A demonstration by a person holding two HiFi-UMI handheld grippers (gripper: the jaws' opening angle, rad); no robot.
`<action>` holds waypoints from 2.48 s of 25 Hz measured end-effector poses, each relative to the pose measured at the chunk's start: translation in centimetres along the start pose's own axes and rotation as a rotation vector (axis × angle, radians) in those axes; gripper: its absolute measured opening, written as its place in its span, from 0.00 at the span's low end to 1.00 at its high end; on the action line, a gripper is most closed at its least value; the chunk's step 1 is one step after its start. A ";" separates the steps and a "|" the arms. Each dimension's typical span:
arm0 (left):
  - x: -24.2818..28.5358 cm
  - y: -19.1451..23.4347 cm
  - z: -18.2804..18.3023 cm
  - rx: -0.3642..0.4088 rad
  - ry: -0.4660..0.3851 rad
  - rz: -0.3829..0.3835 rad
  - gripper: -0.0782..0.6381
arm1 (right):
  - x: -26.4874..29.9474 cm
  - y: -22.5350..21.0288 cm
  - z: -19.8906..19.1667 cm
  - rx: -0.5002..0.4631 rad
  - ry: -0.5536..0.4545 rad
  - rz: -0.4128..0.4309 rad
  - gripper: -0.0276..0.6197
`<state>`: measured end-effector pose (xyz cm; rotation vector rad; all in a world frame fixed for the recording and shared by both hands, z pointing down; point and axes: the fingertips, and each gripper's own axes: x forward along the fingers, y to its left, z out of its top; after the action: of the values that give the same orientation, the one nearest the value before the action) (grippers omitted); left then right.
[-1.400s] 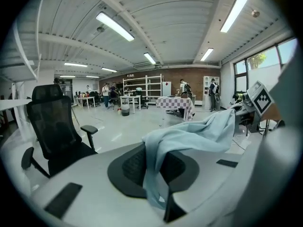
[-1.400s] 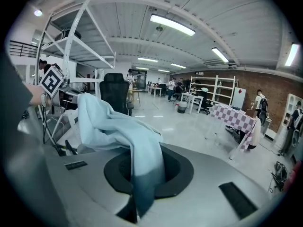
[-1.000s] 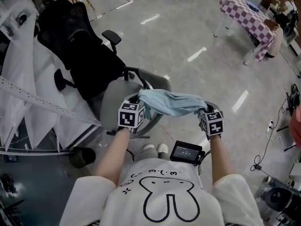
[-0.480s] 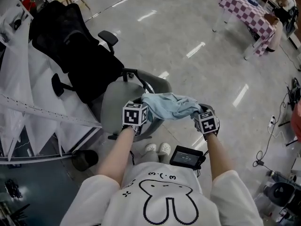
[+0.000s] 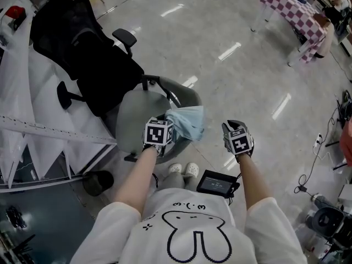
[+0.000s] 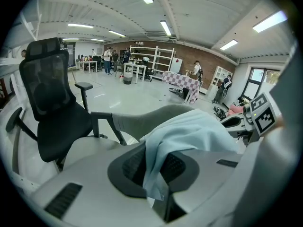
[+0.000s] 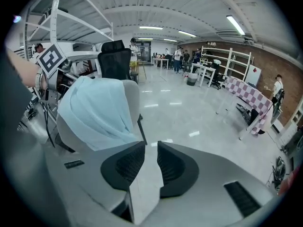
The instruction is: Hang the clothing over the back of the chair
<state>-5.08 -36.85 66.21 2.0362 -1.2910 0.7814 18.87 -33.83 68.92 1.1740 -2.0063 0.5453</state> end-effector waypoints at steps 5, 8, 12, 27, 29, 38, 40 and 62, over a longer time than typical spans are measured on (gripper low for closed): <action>1.2 0.4 -1.3 0.012 0.042 -0.007 0.18 | -0.8 2.0 2.8 -0.038 -0.078 0.091 0.16; 1.9 0.7 -1.9 0.029 0.071 -0.004 0.18 | -1.6 4.2 4.9 -0.090 -0.125 0.168 0.16; 2.8 0.6 -2.7 0.039 0.104 -0.007 0.18 | -2.9 7.2 7.3 -0.167 -0.166 0.235 0.16; 2.8 0.3 -3.8 0.065 0.121 -0.048 0.37 | -4.5 11.4 10.8 -0.266 -0.198 0.302 0.16; 2.4 0.1 -3.2 0.055 0.098 -0.055 0.41 | -4.9 11.5 11.1 -0.268 -0.207 0.296 0.16; -0.3 -2.2 0.0 0.124 0.019 -0.131 0.41 | -6.6 11.9 12.3 -0.269 -0.231 0.259 0.16; -1.0 -2.9 0.7 0.135 0.002 -0.154 0.41 | -6.9 11.9 12.5 -0.272 -0.233 0.252 0.16; -9.2 -6.6 8.1 0.271 -0.222 -0.247 0.31 | -12.0 11.1 17.5 -0.217 -0.409 0.084 0.12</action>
<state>-0.98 -35.39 52.98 2.5021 -1.0622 0.6579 6.31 -33.39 48.54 1.1371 -2.3977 0.1241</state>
